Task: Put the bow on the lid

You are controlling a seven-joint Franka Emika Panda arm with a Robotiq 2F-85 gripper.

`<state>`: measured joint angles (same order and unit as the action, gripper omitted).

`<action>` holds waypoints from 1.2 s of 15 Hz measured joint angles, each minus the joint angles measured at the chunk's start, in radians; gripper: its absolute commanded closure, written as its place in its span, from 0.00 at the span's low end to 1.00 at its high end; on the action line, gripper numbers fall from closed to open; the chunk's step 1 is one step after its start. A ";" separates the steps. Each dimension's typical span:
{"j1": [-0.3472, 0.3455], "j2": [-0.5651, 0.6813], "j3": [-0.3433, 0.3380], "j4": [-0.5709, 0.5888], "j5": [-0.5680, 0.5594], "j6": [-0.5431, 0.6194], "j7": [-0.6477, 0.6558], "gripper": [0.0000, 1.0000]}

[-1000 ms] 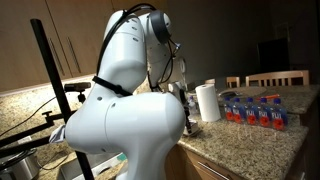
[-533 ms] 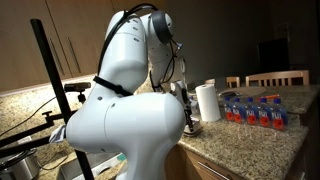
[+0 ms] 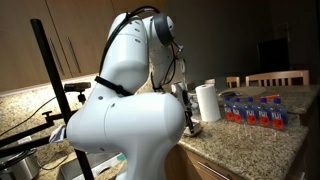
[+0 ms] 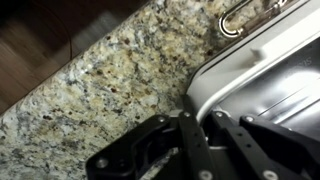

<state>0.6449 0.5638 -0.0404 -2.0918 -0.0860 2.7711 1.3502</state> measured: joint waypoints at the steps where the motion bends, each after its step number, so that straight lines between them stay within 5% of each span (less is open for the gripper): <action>1: 0.000 0.002 0.002 0.003 0.000 0.000 0.000 0.96; 4: 0.000 0.010 0.011 0.015 0.000 0.000 0.000 0.96; 5: 0.000 0.012 0.014 0.018 0.001 0.000 0.000 0.85; 6: 0.000 0.014 0.016 0.020 0.001 0.000 0.000 0.64; 16: 0.000 0.027 0.023 0.030 0.003 0.001 0.000 0.02; 18: 0.000 0.016 0.018 0.043 0.002 0.001 0.000 0.00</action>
<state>0.6449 0.5797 -0.0222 -2.0485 -0.0842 2.7720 1.3502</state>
